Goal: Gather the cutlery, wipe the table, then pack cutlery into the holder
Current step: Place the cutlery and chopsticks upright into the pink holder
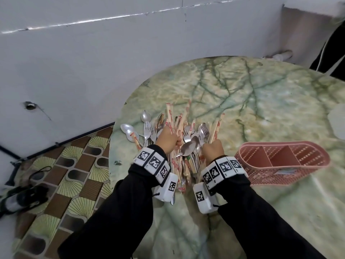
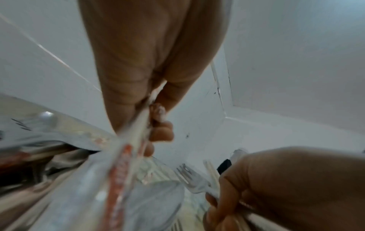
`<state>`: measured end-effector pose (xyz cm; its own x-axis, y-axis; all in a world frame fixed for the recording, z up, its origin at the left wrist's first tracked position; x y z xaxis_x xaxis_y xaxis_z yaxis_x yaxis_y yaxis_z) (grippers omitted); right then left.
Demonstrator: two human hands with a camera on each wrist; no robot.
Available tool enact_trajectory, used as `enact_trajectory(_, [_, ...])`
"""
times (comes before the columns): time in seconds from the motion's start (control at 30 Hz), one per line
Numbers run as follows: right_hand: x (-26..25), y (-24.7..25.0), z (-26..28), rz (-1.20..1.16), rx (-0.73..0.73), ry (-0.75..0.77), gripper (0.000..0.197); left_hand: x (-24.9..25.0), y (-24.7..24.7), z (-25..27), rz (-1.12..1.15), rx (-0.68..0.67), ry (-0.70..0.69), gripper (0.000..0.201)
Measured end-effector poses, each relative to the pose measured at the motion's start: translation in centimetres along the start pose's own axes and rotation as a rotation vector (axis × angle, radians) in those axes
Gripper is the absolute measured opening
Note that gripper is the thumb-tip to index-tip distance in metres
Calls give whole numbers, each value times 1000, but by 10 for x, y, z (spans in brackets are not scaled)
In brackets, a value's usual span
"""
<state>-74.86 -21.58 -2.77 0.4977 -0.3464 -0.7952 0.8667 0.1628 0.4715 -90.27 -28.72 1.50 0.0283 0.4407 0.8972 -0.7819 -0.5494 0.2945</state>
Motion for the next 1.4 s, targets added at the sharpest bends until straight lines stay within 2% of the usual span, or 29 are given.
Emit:
enact_trajectory(0.1, [-4,-2,4,-129,4,16,37,7,24,4,169,62,-34,26])
enact_trajectory(0.17, [-5,-5,6,-228,15,18,37,4,50,3,266,168,-19,17])
enact_trajectory(0.23, [-4,-7,9,-286,41,14,34,-4,73,-4,279,272,-10,20])
enact_trajectory(0.33, [1,-10,15,-283,68,3,33,-20,85,-8,67,344,-12,18])
enact_trajectory(0.43, [12,-19,18,-140,58,-17,49,-42,75,-11,-248,314,-3,21])
enact_trajectory(0.57, [10,-35,17,43,-26,33,44,-45,62,-22,-550,259,-93,23])
enact_trajectory(0.73, [6,-40,10,97,-57,34,41,-44,53,-29,-692,198,-104,25])
enact_trajectory(0.83, [5,-37,8,-46,-36,23,29,-45,46,-31,-673,138,-137,26])
enact_trajectory(0.93, [1,-32,10,-253,-46,-32,11,-33,41,-28,-553,140,-182,23])
enact_trajectory(1.07, [-21,-21,10,-509,-84,-50,9,-9,38,-21,-290,205,-227,14])
enact_trajectory(1.2, [-48,-10,6,-658,-35,62,4,6,42,-21,-270,334,-287,22])
enact_trajectory(1.3, [-57,-17,1,-459,-6,157,21,-11,34,-27,-305,305,-170,21])
enact_trajectory(1.4, [-50,-36,2,-159,-27,171,28,-31,23,-32,-453,244,-91,26])
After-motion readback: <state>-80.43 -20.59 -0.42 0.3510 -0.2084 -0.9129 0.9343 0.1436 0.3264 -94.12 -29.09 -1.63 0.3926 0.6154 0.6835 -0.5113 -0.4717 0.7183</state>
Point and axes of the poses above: each hand's wrist, its own z-axis away from the middle knuckle, its own y-axis out of the back of the hand, x = y × z, the point moved 9 cm from there along -z, towards the middle knuckle, and after that the axes turned 10 degrees about x, right-handed, at the moved point
